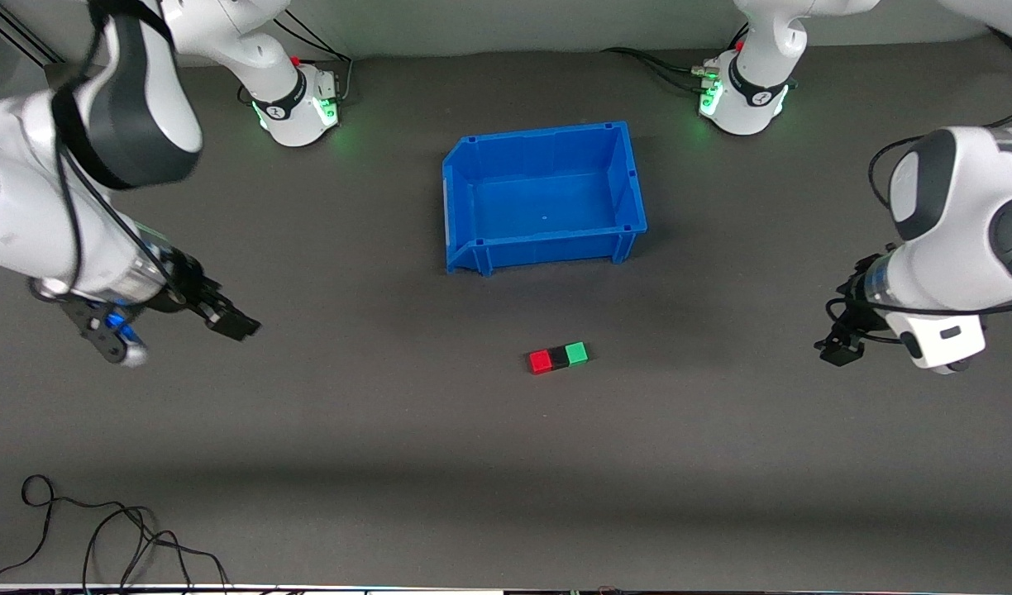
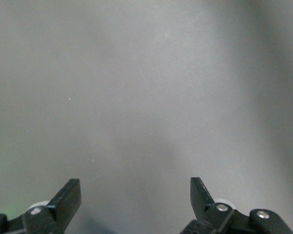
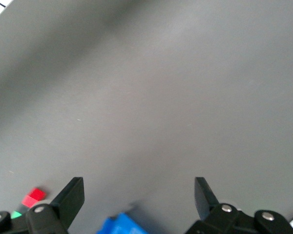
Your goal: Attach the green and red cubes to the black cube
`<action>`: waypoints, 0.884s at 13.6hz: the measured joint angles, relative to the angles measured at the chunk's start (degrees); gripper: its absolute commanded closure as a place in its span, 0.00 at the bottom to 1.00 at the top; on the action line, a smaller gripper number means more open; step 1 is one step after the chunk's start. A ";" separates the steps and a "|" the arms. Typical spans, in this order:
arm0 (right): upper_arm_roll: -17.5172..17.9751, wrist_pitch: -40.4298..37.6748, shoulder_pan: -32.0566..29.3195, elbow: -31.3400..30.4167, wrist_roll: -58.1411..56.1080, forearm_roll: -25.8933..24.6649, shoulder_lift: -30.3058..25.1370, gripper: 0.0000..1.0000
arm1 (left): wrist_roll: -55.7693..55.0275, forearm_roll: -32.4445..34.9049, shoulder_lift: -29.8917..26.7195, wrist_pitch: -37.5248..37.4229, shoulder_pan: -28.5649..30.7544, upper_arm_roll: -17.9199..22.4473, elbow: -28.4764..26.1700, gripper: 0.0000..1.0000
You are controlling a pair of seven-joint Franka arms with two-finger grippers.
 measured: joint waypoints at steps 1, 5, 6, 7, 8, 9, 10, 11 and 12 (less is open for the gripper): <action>3.93 -0.78 -4.13 -0.87 -3.36 -1.83 -2.08 0.00 | 2.71 -0.02 -1.17 -0.98 0.13 -0.02 0.00 0.00; 14.51 -2.96 -19.48 -2.29 -20.25 -3.16 -7.16 0.00 | 14.72 -1.73 -6.29 -4.56 3.38 0.00 -0.03 0.00; 14.91 -3.29 -21.01 -2.29 -24.13 -3.43 -7.85 0.00 | 18.99 -2.16 -7.47 -5.89 4.13 0.00 -0.16 0.00; 14.91 -4.00 -21.66 -2.29 -27.77 -4.28 -8.42 0.00 | 23.73 -2.37 -8.60 -7.16 4.64 0.00 -0.50 0.00; 14.91 -4.58 -21.89 -2.28 -30.99 -5.33 -9.04 0.00 | 29.31 -2.46 -9.77 -7.98 5.33 -0.01 -0.91 0.00; 14.92 -5.13 -21.89 -2.23 -33.06 -5.82 -9.67 0.00 | 35.08 -2.54 -10.76 -8.29 6.00 0.01 -1.10 0.00; 14.92 -5.98 -21.87 -2.03 -34.77 -6.04 -10.32 0.00 | 41.93 -2.61 -11.64 -8.41 6.50 0.02 -1.11 0.00; 14.92 -7.24 -21.87 -1.60 -36.60 -6.14 -10.97 0.00 | 49.20 -2.66 -12.39 -8.53 6.76 0.01 -1.07 0.00; 14.92 -8.22 -21.87 -1.05 -38.70 -6.19 -11.51 0.00 | 56.10 -2.68 -12.93 -9.18 6.80 -0.01 -0.91 0.00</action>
